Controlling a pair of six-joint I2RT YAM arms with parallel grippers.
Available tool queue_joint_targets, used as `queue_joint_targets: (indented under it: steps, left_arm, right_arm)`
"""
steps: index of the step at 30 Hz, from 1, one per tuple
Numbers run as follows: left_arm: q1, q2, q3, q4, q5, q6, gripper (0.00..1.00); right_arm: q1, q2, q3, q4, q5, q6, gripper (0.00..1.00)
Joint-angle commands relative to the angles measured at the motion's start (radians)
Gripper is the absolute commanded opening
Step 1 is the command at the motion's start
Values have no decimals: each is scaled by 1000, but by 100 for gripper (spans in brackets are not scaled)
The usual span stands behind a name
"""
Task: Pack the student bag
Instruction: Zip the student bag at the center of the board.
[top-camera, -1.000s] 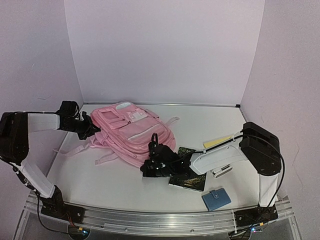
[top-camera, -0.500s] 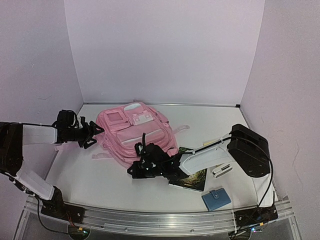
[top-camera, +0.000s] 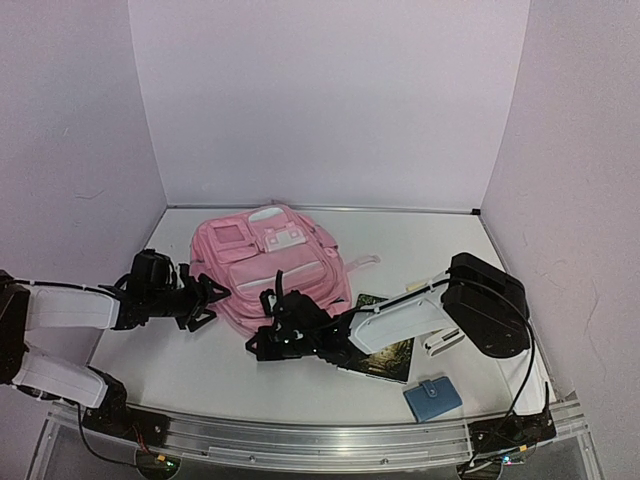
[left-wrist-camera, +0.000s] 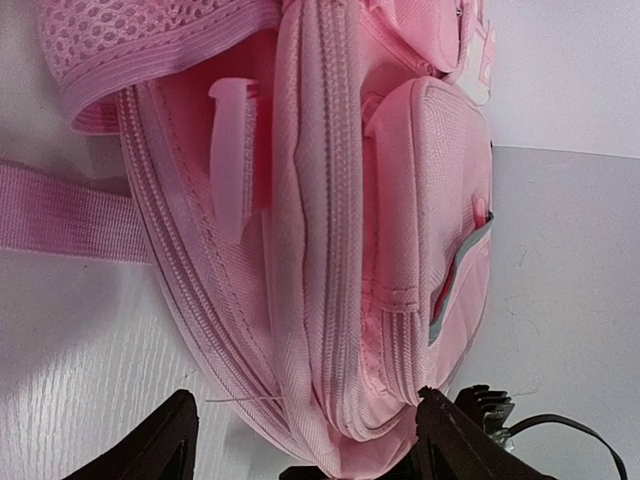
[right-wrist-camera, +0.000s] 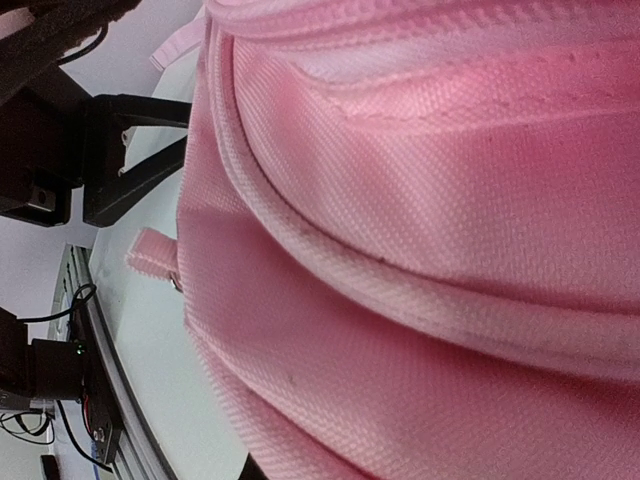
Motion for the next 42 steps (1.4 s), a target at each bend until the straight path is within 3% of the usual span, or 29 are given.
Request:
queue_joint_targets:
  steps: [1, 4, 10, 13, 24, 34, 37, 38, 42]
  left_arm:
    - [-35, 70, 4, 128, -6, -59, 71]
    - [-79, 130, 36, 158, 0, -55, 62]
    - [-106, 173, 42, 148, -26, -50, 8]
    - [-101, 149, 37, 97, -49, -28, 0]
    - [84, -24, 49, -147, 24, 131, 0]
    - [175, -90, 99, -357, -9, 246, 0]
    - [178, -101, 133, -391, -7, 286, 2]
    - [178, -102, 159, -412, 1, 313, 9]
    - [155, -125, 292, -524, -19, 429, 54]
  right_arm:
    - [15, 4, 33, 54, -1, -3, 0]
    - [18, -9, 21, 54, 24, -1, 0]
    - [21, -101, -31, -44, 176, 13, 0]
    - [12, -169, -64, -142, 238, 5, 0]
    - [-220, -335, -219, -384, 123, -133, 0]
    - [-382, -277, -187, -385, 81, -310, 0]
    - [-388, -304, -175, -368, -11, -369, 0]
    - [-387, -315, -177, -357, -53, -386, 0]
    - [-379, -379, -196, -325, -163, -419, 0]
